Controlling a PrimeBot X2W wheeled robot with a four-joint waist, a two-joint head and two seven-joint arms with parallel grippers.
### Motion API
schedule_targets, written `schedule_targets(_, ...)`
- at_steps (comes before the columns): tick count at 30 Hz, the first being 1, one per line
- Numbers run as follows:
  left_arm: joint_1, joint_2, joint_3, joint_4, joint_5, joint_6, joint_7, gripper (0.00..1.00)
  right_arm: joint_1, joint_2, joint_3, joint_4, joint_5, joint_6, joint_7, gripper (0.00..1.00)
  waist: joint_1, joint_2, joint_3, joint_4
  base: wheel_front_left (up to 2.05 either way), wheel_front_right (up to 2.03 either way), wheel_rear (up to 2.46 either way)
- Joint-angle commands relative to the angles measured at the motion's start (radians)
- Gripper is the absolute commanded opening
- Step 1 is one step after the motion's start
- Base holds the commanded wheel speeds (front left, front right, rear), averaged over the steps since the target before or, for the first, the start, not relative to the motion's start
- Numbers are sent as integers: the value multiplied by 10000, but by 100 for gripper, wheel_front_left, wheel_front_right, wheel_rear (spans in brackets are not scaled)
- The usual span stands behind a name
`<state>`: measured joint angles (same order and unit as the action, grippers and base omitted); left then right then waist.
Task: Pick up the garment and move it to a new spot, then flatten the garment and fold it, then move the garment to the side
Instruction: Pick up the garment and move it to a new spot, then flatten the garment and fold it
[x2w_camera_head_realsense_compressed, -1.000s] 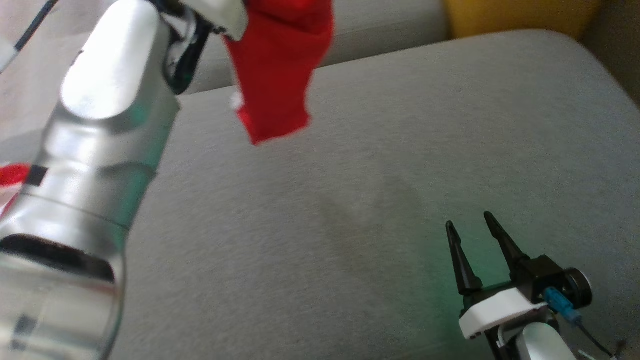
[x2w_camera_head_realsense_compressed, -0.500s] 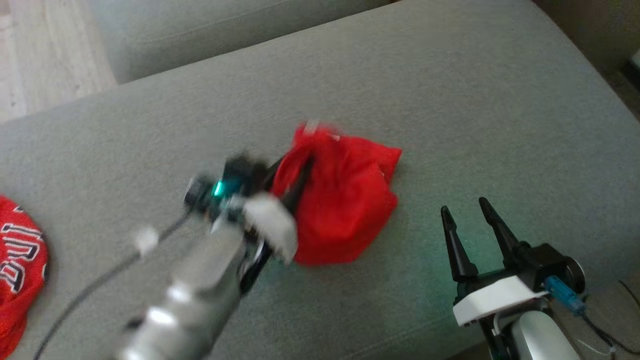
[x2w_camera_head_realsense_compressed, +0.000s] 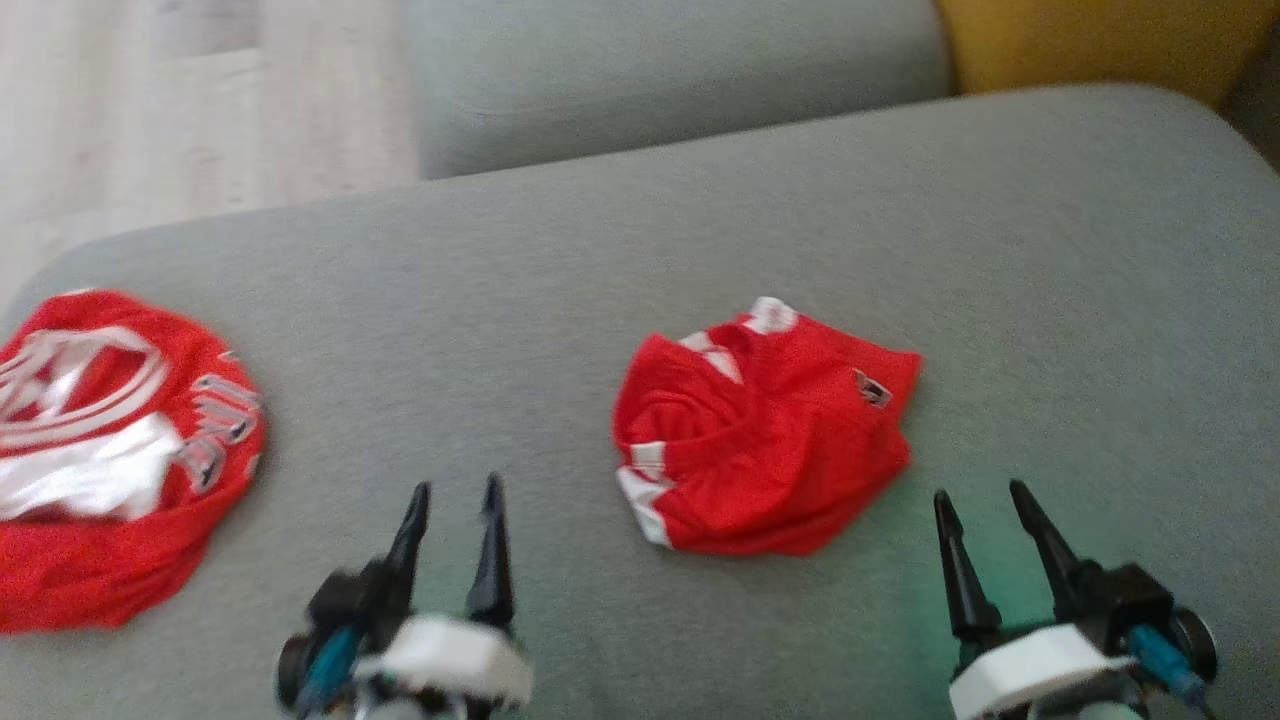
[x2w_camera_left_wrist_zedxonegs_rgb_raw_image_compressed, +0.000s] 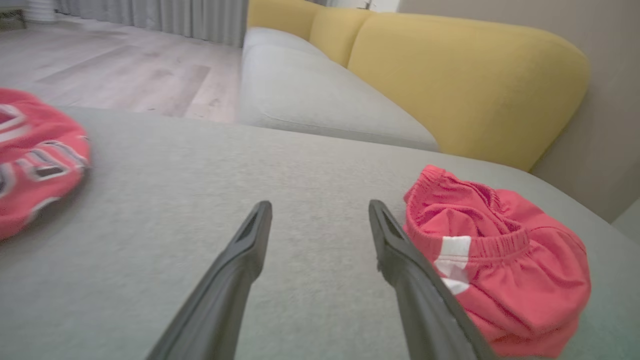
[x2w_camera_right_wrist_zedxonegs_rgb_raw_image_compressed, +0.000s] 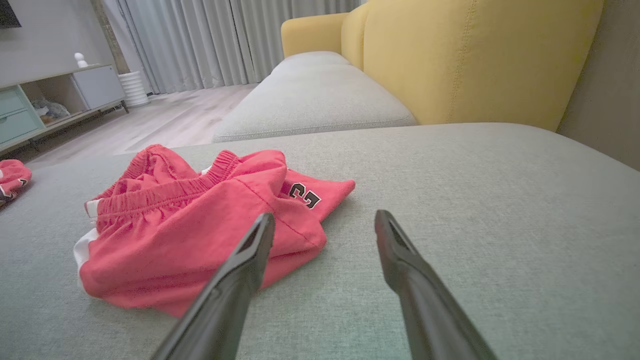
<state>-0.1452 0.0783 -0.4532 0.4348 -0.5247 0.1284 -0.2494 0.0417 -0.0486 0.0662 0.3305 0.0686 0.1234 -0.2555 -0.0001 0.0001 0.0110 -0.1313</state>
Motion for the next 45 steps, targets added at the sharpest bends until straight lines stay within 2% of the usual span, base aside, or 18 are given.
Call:
schedule_targets(1,121,53,735,-952,462,-151,-122,100,-62,-17,192,-319,-97,73,-63,100,1,-1,-564,837,0,0,0)
schedule_targets(4,1289,142,1270,-2158,1788,-736,-122,100,230,-18,280,-340,-59,73,-63,100,1,-1,-817,1232,0,0,0)
schedule_targets(7,2227,64,1890,-2838,2495,-1064,-122,100,451,-80,449,-410,103,73,-63,100,1,-1,-1060,1454,0,0,0)
schedule_targets(14,3185,-140,2864,-3331,3287,-1298,-123,100,939,-194,718,-618,488,73,-63,100,1,-1,-1490,1573,0,0,0)
schedule_targets(19,3490,-218,3148,-3360,3885,-1465,-123,100,1301,-178,799,-672,581,73,-63,100,1,-1,-1757,1478,0,0,0)
schedule_targets(31,3568,-277,3311,-2906,4072,-1567,-124,100,1457,-126,873,-802,515,73,-63,100,1,-1,-1827,1264,0,0,0)
schedule_targets(41,3517,-280,3185,-2814,4042,-1425,-124,100,1410,-206,957,-853,453,73,-63,100,1,-1,-1696,1129,0,0,0)
schedule_targets(45,3222,-280,2925,-2502,4087,-1711,-124,100,1297,-210,947,-896,469,73,-63,100,1,-1,-1510,1009,0,0,0)
